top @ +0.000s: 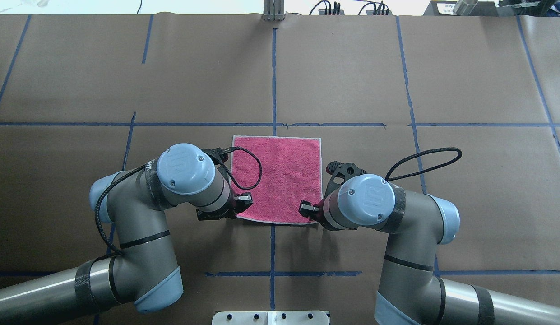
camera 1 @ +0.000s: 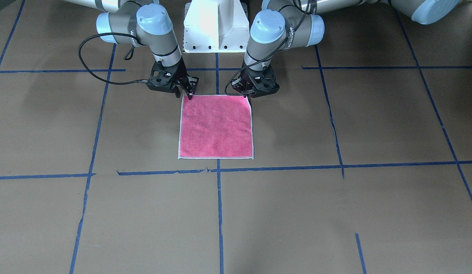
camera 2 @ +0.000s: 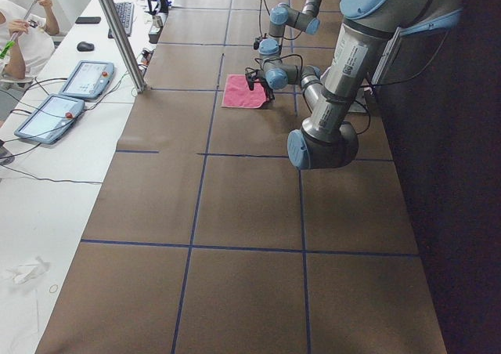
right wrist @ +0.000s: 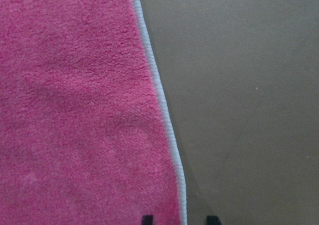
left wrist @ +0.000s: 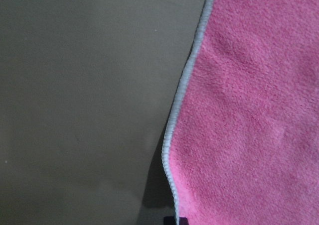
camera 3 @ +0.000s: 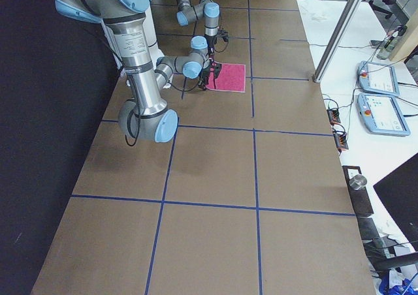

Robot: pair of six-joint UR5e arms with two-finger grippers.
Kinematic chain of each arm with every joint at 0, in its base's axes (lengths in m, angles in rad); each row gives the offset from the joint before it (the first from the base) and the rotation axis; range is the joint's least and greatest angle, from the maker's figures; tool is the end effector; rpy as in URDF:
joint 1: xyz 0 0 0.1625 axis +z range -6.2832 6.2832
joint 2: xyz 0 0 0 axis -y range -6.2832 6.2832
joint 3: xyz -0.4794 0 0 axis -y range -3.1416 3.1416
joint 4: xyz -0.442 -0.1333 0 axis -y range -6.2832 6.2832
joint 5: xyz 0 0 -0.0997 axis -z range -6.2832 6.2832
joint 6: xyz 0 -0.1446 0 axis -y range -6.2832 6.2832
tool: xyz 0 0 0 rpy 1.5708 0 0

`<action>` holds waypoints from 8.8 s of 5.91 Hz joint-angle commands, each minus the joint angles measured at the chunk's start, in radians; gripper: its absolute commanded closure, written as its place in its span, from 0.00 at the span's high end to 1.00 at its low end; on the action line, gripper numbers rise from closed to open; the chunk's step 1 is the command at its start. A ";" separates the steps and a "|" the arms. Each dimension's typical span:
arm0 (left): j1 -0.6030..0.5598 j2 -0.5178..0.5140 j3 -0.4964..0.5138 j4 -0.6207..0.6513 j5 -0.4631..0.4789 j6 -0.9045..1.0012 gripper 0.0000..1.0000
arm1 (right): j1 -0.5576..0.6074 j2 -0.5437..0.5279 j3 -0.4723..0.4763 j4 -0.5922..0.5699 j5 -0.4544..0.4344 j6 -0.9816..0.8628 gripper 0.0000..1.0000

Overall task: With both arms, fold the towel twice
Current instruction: 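Grasp the two near corners of the pink towel with both grippers, then lift the near edge with both grippers and fold it over toward the far edge, then release the towel with both grippers and raise the right gripper away, then grasp the folded towel's end nearest the left gripper with the left gripper, then fold the held end over onto the other half with the left gripper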

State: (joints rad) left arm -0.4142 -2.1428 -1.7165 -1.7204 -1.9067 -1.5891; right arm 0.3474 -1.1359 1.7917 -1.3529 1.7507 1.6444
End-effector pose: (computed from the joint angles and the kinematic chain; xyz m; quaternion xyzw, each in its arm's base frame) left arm 0.6623 -0.3847 0.2872 -0.0673 0.4360 -0.1234 0.8889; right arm -0.6455 -0.3480 0.3426 -0.0231 -0.4285 0.1514 0.8904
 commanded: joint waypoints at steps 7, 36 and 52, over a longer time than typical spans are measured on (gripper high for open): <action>-0.052 -0.023 0.000 -0.004 -0.006 0.000 0.01 | 0.085 0.001 0.049 -0.009 0.006 -0.011 0.03; -0.120 -0.109 0.230 -0.147 -0.002 -0.230 0.04 | 0.555 0.177 -0.244 -0.210 0.351 -0.443 1.00; -0.145 -0.629 0.738 -0.286 -0.021 -0.216 1.00 | 0.644 -0.180 0.018 -0.198 0.389 -0.742 1.00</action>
State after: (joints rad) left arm -0.5358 -2.7913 -0.9393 -2.0146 -1.8911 -1.8093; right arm 0.9869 -1.3012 1.7900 -1.5509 2.1374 0.9173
